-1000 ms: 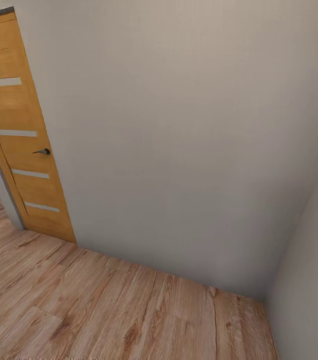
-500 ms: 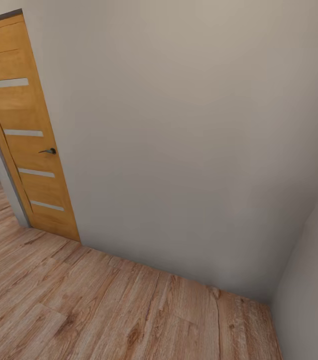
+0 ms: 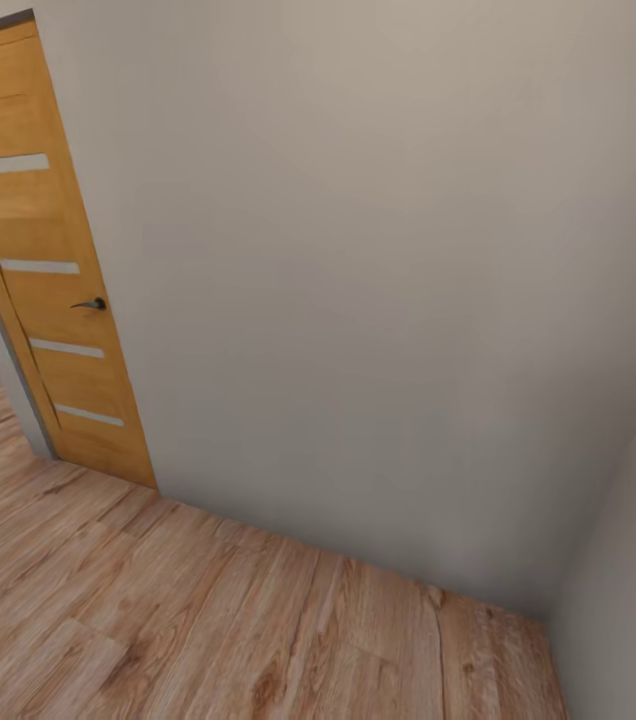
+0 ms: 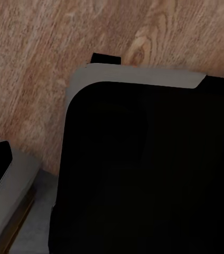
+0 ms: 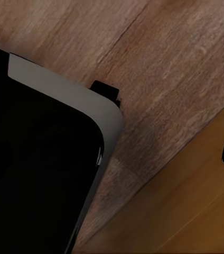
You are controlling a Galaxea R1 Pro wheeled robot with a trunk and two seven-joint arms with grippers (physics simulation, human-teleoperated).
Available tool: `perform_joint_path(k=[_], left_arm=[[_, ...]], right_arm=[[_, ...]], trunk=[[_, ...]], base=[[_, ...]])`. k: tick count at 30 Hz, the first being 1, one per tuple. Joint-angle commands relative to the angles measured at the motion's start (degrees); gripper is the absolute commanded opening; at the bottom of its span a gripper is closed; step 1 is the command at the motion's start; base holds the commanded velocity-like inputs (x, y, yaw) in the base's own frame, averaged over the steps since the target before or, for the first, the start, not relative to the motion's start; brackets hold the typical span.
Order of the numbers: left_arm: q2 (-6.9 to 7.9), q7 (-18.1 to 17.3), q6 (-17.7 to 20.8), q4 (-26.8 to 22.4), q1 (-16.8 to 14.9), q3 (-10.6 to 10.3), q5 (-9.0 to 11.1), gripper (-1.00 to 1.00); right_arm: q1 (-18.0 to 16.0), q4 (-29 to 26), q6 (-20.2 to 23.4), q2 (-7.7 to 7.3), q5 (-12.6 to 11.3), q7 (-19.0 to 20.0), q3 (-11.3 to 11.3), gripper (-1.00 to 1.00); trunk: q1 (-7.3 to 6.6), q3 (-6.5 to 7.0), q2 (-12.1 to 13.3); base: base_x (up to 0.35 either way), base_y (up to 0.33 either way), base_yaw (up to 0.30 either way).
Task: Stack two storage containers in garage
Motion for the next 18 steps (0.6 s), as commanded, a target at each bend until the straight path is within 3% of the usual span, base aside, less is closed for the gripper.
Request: perform_joint_path(k=[1,9,18], left_arm=[[-0.01,0.0,-0.1,0.0,0.0,0.1,0.4,1.0],[-0.02,0.0,-0.1,0.0,0.0,0.0,0.4,1.0],[-0.02,0.0,-0.1,0.0,0.0,0.0,0.4,1.0]], right_arm=[[-0.1,0.2,-0.3,0.02,-0.6,0.3,0.4,1.0],[-0.1,0.2,-0.3,0.07,-0.6,0.3,0.4,1.0],[-0.1,0.2,-0.3,0.11,-0.4,0.3,0.4,1.0]], trunk=[[0.03,-0.06,0.0],[0.03,-0.06,0.0],[0.03,-0.06,0.0]], base=[[0.31,0.0,0.0],[0.307,0.0,0.051],[0.037,0.0,0.259]])
